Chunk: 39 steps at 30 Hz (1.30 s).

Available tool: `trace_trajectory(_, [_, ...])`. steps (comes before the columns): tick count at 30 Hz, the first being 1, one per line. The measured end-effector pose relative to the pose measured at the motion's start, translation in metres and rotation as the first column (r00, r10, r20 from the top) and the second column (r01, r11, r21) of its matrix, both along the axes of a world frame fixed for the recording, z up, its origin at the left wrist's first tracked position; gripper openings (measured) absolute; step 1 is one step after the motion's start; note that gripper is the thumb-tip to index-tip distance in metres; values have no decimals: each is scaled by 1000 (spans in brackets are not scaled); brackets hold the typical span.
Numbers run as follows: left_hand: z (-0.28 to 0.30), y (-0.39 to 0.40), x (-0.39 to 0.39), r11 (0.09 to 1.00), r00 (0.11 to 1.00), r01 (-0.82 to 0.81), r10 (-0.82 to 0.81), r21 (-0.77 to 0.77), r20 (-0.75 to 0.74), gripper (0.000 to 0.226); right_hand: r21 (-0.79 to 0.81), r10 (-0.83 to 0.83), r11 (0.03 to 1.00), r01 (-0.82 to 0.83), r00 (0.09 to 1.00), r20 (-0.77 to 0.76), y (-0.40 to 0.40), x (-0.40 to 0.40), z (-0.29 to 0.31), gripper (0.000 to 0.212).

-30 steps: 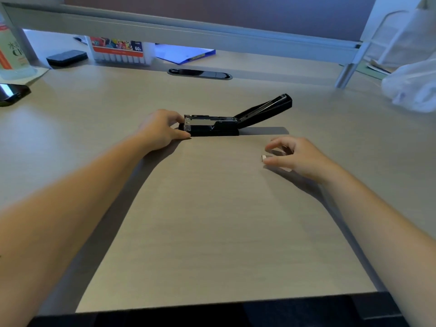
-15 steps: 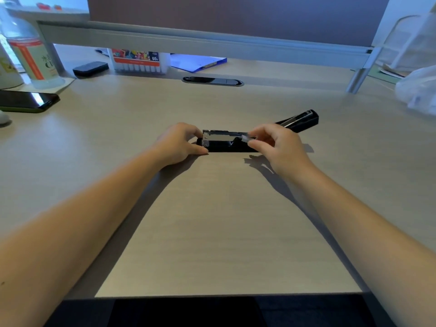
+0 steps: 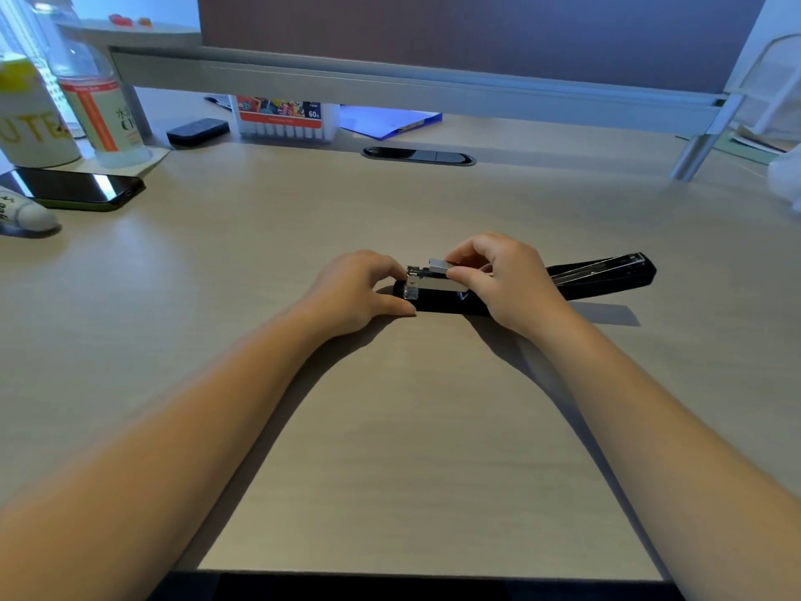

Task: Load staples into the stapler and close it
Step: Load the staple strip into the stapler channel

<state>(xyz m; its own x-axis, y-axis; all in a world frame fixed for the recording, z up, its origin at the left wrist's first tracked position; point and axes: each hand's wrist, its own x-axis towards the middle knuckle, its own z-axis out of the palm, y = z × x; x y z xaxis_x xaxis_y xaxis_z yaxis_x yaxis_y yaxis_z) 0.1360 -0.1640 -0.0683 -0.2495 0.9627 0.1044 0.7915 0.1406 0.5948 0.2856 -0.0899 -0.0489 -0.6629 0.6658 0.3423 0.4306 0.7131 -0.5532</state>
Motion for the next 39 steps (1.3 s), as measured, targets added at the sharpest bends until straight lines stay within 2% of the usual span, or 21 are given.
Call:
trace_trajectory(10, [2,-1,0,1000,1000,7,-7,-8,-31,40,15,24,1000,-25,997,67,1,2,1,19])
trace_trajectory(16, [3,-1,1,1000,1000,3,-4,-19,-30,40,15,20,1000,-21,999,44,3,2,4,18])
trace_trajectory(26, [3,-1,1,1000,999,10,-11,-20,-47,40,-16,45,999,-44,995,91,3,3,5,23])
trace_trajectory(29, [2,-1,1,1000,999,7,-8,-19,-42,40,34,40,998,-45,991,125,2,6,3,30])
trace_trajectory(33, [2,0,1,1000,999,8,-9,-19,-48,40,135,-34,991,9,982,186,2,14,5,22])
trace_trajectory(39, [1,0,1,1000,999,-1,0,-16,-51,41,159,-26,987,-17,964,264,-1,11,1,22])
